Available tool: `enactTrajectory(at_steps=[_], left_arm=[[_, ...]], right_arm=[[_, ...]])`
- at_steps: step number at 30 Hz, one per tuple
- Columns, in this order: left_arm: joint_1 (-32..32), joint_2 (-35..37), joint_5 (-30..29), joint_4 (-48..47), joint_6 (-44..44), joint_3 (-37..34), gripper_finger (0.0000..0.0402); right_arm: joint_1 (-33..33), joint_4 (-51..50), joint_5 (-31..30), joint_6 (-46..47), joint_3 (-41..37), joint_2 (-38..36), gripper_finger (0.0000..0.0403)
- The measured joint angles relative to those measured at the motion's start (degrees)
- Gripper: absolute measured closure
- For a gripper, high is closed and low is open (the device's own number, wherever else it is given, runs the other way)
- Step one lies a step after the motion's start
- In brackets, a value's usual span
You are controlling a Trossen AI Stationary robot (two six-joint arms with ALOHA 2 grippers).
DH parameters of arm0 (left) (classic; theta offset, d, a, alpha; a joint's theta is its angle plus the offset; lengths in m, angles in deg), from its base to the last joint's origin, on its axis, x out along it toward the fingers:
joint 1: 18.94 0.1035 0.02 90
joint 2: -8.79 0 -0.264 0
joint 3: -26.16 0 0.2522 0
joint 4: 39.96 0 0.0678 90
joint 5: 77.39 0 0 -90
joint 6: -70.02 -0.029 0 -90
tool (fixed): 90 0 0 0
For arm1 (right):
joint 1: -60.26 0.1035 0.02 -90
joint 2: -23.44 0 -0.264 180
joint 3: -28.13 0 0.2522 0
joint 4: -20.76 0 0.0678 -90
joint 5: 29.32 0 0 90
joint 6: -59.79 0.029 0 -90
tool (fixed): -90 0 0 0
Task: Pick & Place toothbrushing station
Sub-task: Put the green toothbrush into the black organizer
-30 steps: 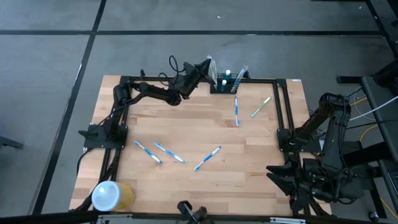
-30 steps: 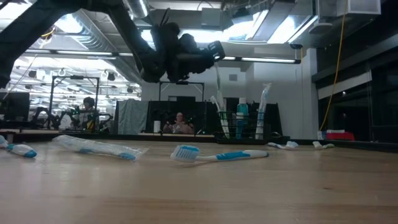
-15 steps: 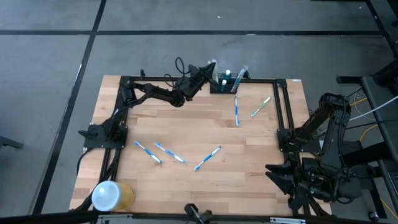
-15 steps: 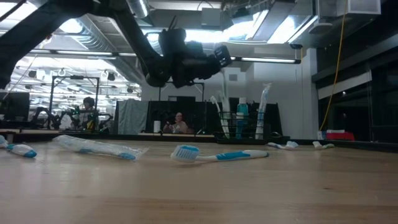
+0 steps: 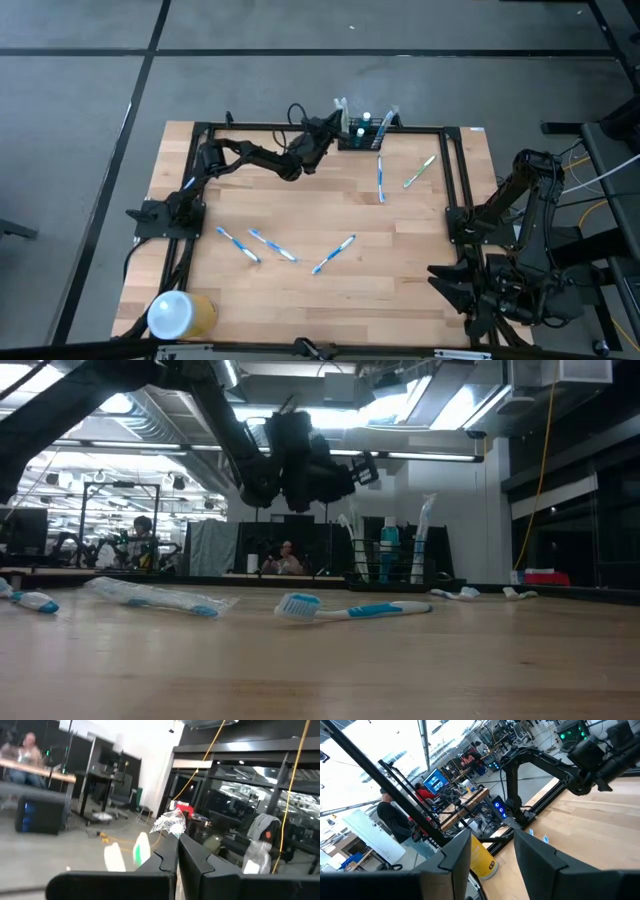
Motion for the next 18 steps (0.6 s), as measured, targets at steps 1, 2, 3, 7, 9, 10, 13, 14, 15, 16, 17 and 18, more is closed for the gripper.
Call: enactTrajectory(at_steps=[1, 2, 3, 7, 9, 10, 13, 14, 15, 16, 17, 18], left_arm=[[0.0, -0.8, -0.5, 0.0, 1.3, 0.0, 0.0398], [-0.2, -1.5, -0.9, 0.0, 3.0, 0.0, 0.0395], [-0.4, -2.3, -1.3, 0.0, 5.1, 0.0, 0.0391], [-1.2, -4.0, -1.6, 1.9, 9.0, -0.1, 0.0364], [-2.3, -4.1, -1.5, 4.8, 5.7, -0.1, 0.0347], [-2.8, -4.1, -1.4, 6.5, 3.4, -0.1, 0.0338], [-4.1, -4.0, -1.0, 10.9, -2.2, -0.1, 0.031], [-4.5, -4.0, -1.0, 11.7, -3.6, -0.1, 0.0301], [-4.7, -3.9, -1.1, 12.1, -4.5, -0.1, 0.0292], [-5.1, -3.6, -1.3, 12.0, -5.2, -0.1, 0.0283], [-5.5, -3.2, -1.3, 11.9, -6.0, -0.1, 0.0275], [-5.9, -2.7, -1.3, 11.9, -6.7, -0.1, 0.0268]], right_arm=[[0.0, 0.0, 0.0, -0.1, 0.0, 0.0, 0.025], [0.1, 0.0, 0.0, -0.1, 0.0, 0.0, 0.025], [0.3, 0.0, 0.0, -0.1, 0.0, 0.0, 0.025], [0.9, 0.0, 0.0, 0.1, 0.0, 0.0, 0.025], [1.2, 0.0, 0.0, 0.1, 0.0, 0.0, 0.025], [1.4, 0.0, 0.0, 0.1, 0.0, 0.0, 0.025], [1.5, 0.0, 0.0, -0.1, 0.0, 0.0, 0.025], [1.5, -0.2, 0.0, -0.2, 0.0, 0.0, 0.025], [1.5, -0.4, 0.0, -0.1, 0.0, 0.0, 0.025], [1.5, -0.4, 0.0, -0.2, 0.0, 0.0, 0.025], [1.5, -0.4, 0.0, -0.2, 0.0, 0.0, 0.025], [1.5, -0.4, 0.0, -0.2, 0.0, 0.0, 0.025]])
